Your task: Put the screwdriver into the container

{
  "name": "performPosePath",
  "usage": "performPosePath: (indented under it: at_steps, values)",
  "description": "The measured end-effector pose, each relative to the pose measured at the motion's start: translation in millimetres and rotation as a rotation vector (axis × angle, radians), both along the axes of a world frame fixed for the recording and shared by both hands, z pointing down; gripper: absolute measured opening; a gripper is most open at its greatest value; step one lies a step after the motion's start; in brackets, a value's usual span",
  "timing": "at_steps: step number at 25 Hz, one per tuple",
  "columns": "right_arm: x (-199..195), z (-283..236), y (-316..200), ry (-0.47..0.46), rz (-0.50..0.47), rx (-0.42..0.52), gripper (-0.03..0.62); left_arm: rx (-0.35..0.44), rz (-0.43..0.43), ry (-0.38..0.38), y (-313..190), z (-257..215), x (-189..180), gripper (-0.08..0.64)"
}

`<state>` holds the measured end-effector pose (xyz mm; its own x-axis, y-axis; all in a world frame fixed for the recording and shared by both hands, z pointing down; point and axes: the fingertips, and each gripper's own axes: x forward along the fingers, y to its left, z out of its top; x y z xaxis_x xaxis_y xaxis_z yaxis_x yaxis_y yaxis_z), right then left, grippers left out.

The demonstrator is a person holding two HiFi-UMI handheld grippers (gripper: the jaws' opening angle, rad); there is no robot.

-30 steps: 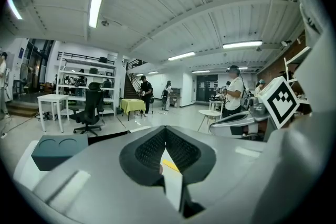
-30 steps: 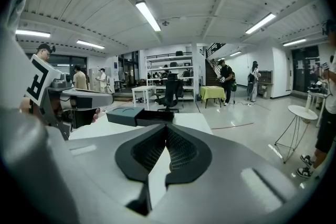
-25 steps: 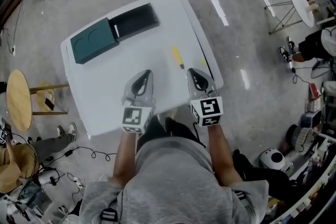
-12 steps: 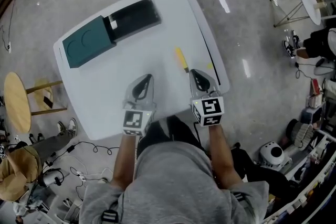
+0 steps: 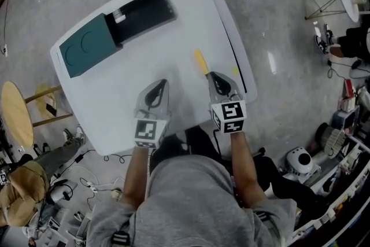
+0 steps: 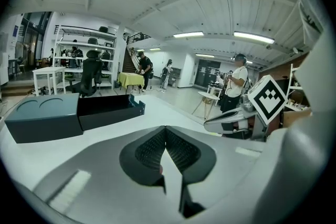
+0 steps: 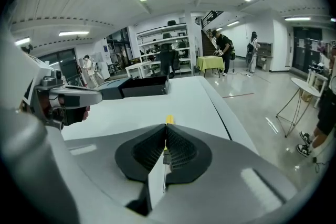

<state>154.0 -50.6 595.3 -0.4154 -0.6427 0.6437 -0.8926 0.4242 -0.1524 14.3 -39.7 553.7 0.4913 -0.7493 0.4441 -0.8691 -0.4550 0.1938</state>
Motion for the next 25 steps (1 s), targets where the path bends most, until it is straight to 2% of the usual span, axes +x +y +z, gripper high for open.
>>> performPosePath:
  at_steps: [2,4,12,19,25]
  values:
    - [0,6,-2,0.009,-0.005,-0.03,0.009,-0.005,0.005,-0.004,-1,2,1,0.011]
    - [0,11,-4,0.016,-0.015,-0.065,0.061,-0.008,0.007,-0.008,-2,2,3,0.011]
    - [-10,42,-10,0.066,-0.053,-0.176,0.146,-0.031,-0.001,-0.006,-6,9,-4,0.011]
    - [-9,57,-8,0.103,-0.067,-0.238,0.149,-0.039,-0.016,-0.005,-9,10,-8,0.011]
    - [-8,60,-10,0.138,-0.068,-0.252,0.1,-0.038,-0.023,-0.009,-12,9,-10,0.011]
